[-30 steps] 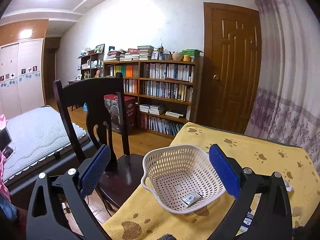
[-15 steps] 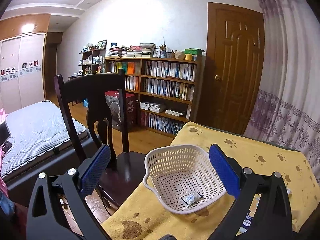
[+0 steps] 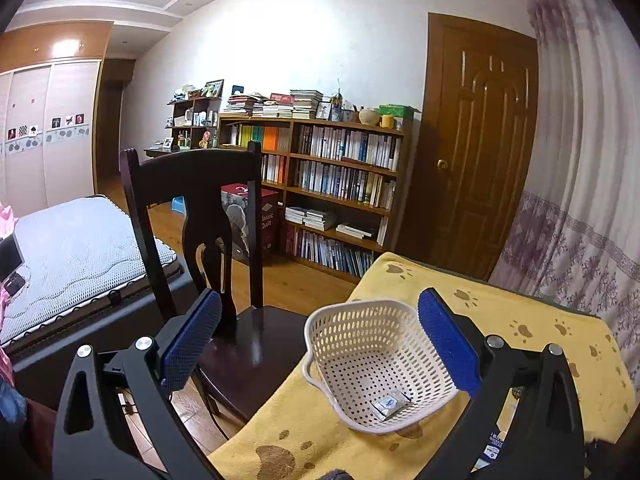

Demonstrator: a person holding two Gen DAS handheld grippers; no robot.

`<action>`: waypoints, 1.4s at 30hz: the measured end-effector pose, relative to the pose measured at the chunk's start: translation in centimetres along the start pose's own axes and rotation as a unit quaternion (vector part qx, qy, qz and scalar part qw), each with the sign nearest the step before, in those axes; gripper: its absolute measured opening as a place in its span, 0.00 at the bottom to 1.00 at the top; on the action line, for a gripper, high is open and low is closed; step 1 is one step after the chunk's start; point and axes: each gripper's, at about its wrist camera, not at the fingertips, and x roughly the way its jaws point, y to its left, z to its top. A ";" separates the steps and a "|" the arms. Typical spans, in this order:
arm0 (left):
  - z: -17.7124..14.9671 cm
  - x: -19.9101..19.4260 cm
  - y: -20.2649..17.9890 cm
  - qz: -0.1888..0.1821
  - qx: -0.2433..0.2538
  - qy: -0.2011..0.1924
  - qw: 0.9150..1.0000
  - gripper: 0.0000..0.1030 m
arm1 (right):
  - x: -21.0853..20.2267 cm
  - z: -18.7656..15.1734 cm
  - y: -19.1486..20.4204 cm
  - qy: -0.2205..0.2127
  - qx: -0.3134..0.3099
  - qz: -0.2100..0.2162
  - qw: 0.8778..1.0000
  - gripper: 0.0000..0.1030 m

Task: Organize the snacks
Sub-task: 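Carry the yellow jelly cup into the white basket and release it with the right tool, then move the right tool to the clear bar packet and grasp it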

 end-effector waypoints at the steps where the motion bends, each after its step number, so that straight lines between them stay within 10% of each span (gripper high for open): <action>1: 0.1 0.0 0.2 0.003 -0.002 -0.001 1.000 0.97 | 0.2 1.0 0.7 -0.005 -0.006 0.007 1.000 0.45; 15: 0.2 1.1 1.3 -0.003 -0.023 0.011 1.000 0.97 | 8.7 11.1 9.8 0.008 -0.023 0.075 0.997 0.47; 18: 0.2 1.5 1.4 -0.001 -0.022 0.016 1.000 0.97 | 9.5 11.5 10.1 0.005 -0.012 0.071 0.997 0.62; 42: -0.5 1.3 -0.4 -0.013 0.009 0.022 1.000 0.97 | 4.6 6.9 -2.0 -0.016 0.077 0.004 0.997 0.62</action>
